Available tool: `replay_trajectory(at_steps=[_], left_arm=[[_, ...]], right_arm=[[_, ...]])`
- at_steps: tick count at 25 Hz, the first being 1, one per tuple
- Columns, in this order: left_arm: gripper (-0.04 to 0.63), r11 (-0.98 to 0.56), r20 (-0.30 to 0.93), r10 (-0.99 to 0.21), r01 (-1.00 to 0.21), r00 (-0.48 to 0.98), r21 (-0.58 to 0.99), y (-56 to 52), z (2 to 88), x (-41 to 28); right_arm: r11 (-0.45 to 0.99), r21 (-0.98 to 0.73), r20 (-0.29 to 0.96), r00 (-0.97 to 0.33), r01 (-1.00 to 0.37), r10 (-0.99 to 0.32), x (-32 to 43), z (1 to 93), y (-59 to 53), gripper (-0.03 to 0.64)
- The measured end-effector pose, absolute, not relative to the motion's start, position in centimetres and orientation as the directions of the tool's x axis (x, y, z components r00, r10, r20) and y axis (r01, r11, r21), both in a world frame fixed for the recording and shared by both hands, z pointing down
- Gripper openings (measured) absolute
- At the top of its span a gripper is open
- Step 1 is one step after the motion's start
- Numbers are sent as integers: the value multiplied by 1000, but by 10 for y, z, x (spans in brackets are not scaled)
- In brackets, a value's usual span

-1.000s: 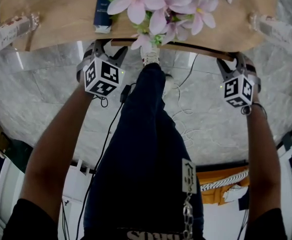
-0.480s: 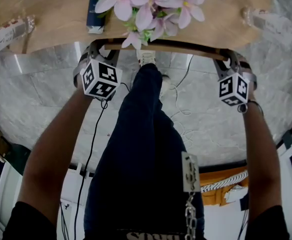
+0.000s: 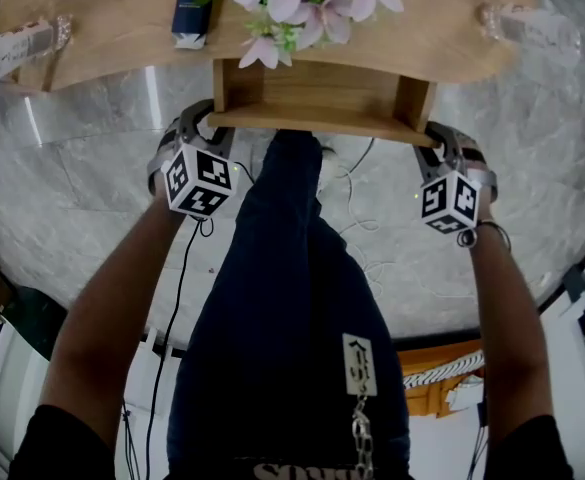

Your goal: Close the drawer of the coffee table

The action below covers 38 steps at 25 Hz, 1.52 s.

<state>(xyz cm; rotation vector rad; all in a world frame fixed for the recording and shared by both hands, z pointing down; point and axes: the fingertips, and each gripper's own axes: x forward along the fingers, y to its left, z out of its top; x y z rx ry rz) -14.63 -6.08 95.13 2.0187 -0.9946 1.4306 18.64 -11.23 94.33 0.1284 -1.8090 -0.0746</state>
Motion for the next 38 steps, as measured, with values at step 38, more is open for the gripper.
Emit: replay_trajectory(at_steps=[38], left_arm=[[150,-618,939,-280,-786,201,-17,-78,952,-153]], right_arm=[[990,111,962,-239,-85,-129,180,945,-129,123]])
